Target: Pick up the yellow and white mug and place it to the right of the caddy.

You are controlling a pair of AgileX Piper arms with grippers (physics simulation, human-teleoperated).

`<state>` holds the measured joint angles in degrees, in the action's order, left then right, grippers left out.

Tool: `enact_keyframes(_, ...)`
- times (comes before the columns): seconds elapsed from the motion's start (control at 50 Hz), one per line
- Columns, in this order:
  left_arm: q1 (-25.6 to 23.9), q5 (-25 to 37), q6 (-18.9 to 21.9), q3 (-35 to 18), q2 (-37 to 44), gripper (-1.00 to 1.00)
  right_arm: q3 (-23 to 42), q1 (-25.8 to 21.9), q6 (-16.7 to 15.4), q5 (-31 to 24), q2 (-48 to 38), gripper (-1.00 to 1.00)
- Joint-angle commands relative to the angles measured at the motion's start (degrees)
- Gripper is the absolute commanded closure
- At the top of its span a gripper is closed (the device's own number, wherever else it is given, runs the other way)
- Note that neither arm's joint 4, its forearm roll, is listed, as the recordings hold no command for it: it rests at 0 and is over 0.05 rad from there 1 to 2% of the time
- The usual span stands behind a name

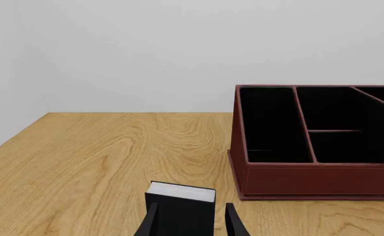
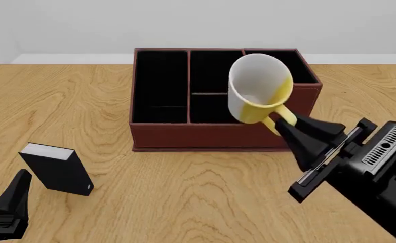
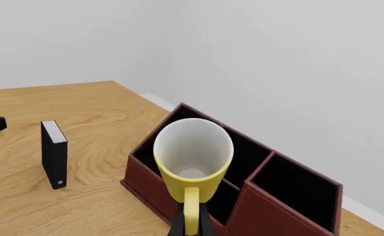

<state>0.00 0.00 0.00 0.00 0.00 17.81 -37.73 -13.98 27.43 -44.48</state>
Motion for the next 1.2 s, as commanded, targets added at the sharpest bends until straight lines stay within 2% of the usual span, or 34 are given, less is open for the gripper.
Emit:
enact_keyframes(0.02, 0.0, 0.0, 0.0, 0.0, 0.0, -1.0, 0.2, 1.7, 0.3, -2.4, 3.3, 1.0)
enact_keyframes(0.54, 0.0, 0.0, 0.0, 0.0, 0.0, -1.0, 1.4, 5.8, 0.7, -9.0, 10.3, 1.0)
enact_keyframes(1.2, 0.0, 0.0, 0.0, 0.0, 0.0, -1.0, 2.5, 10.5, -0.6, -12.7, 13.3, 1.0)
